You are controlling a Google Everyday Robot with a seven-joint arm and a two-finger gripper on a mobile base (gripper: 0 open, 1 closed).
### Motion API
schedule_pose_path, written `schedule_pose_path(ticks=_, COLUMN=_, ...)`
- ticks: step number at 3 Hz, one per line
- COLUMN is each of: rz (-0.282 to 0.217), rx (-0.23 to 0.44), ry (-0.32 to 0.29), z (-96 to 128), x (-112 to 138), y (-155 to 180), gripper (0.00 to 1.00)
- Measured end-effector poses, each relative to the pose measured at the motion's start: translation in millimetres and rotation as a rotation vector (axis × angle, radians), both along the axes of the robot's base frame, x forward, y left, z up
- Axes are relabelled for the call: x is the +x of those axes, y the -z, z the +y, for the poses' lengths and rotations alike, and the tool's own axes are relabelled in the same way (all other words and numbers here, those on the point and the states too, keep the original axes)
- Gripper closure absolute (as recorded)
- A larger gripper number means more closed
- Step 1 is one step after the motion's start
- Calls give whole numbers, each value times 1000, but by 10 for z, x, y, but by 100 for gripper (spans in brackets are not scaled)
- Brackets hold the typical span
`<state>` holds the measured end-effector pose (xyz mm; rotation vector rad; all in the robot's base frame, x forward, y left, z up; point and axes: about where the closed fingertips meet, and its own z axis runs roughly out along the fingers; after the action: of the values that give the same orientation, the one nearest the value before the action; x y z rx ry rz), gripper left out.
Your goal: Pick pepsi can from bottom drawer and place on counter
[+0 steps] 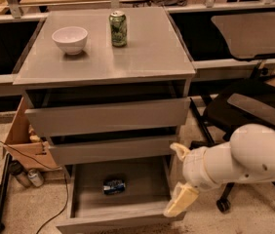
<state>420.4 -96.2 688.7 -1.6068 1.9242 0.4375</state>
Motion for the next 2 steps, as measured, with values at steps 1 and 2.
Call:
schedule_pose_path(ticks=1, rz=2, rx=13, ry=-21, z=265, x=74, y=544, gripper=0)
schedule_pose_path(ticks=2, rz=-3, rx=-33, ry=-16, z=680, x=261, y=1005, gripper=0)
